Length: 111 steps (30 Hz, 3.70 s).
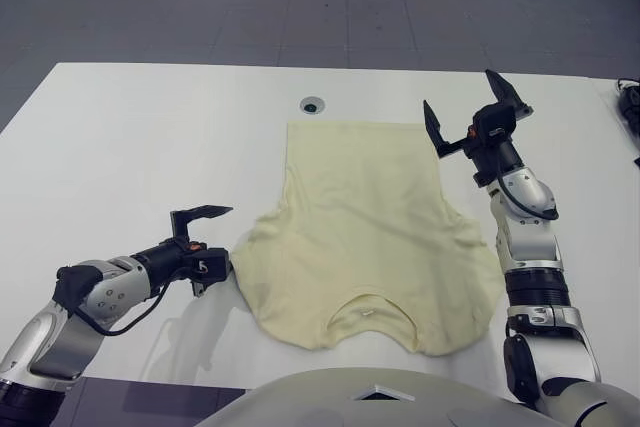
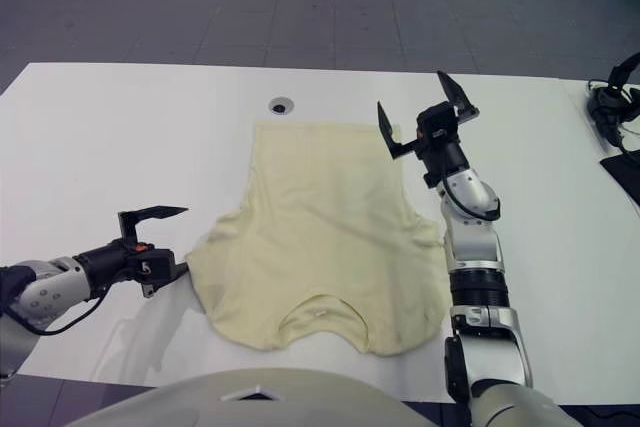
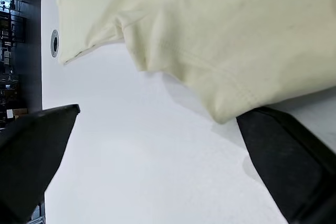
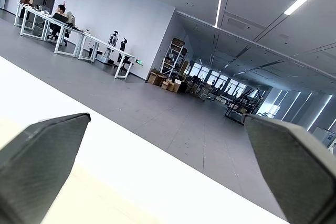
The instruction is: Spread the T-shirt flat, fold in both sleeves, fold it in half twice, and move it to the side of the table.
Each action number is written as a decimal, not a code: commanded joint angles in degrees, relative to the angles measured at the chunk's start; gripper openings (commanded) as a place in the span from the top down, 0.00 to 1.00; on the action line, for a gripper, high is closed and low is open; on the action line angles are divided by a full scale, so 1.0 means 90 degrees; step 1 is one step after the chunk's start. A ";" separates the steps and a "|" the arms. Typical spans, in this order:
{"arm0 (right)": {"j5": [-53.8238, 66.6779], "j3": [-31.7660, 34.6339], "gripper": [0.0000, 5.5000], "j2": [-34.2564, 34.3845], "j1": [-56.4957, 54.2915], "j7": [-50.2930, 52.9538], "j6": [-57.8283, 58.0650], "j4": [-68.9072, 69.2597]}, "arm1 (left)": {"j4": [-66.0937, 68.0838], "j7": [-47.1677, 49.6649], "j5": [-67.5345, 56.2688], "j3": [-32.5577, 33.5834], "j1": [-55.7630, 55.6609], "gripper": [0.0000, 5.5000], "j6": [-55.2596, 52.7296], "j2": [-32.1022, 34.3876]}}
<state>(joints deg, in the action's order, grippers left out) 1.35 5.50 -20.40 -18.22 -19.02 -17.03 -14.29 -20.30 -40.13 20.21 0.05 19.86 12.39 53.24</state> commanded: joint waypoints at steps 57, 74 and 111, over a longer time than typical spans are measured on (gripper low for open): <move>-0.0291 -0.0472 0.02 0.0025 0.0741 0.0144 0.0496 0.1527 | -0.1063 -0.1233 -0.0521 -0.0777 -0.1113 0.99 -0.0938 0.0003; -0.0435 -0.0572 0.02 0.0070 0.0760 0.0225 0.0552 0.1618 | -0.1182 -0.1622 0.0177 -0.2195 -0.2050 0.99 -0.0975 -0.0561; -0.0569 -0.0619 0.02 0.0039 0.0780 0.0258 0.0501 0.1611 | -0.0447 -0.1263 0.0006 -0.3062 -0.2537 0.68 -0.1350 -0.2129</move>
<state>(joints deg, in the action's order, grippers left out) -3.37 -0.11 -19.92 -11.03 -16.87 -12.77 -0.03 -23.46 -51.65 21.95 -27.34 -2.99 1.04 34.78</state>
